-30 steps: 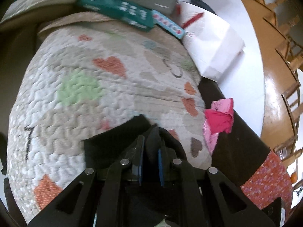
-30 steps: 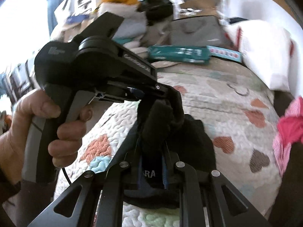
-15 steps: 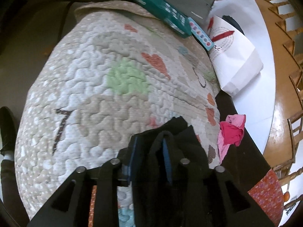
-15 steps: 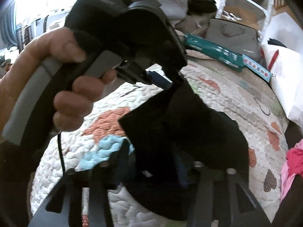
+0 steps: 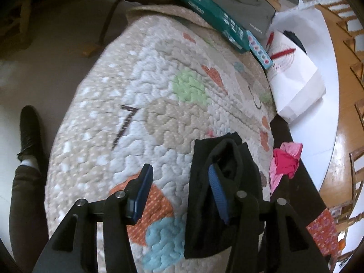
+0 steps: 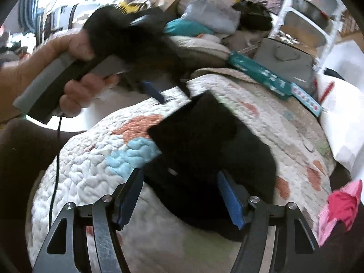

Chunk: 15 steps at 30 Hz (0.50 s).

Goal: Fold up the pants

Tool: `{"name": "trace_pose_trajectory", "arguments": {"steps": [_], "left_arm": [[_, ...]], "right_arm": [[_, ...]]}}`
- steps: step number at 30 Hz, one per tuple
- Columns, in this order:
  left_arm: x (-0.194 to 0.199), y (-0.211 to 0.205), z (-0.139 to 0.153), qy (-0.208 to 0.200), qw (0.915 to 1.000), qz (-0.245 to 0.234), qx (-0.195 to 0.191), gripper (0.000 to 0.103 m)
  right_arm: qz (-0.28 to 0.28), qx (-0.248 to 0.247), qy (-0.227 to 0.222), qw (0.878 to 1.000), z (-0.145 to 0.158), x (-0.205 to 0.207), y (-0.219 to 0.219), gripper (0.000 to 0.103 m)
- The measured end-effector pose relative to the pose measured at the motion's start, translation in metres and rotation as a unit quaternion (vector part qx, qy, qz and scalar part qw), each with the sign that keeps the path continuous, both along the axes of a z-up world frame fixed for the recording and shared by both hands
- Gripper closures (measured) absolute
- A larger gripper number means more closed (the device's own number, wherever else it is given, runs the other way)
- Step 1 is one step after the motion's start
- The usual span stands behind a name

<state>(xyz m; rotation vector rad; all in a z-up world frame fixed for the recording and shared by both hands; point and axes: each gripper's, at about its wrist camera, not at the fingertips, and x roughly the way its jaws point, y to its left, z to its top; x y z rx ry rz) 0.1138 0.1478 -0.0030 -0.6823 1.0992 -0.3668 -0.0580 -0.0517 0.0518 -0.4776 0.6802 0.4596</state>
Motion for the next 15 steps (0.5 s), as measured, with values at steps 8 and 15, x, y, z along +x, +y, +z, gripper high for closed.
{"name": "trace_pose_trajectory", "arguments": {"steps": [8,15], "left_arm": [[-0.007,-0.062,0.044,-0.058,0.9969,-0.037,0.039,0.051],[0.012,-0.079,0.002,0.014,0.9943,-0.004,0.106,0.051]], "right_arm": [[-0.154,0.093,0.028,0.983,0.025,0.053,-0.093,0.030],[-0.219,0.098,0.095,0.966,-0.013,0.086,-0.113,0.030]]}}
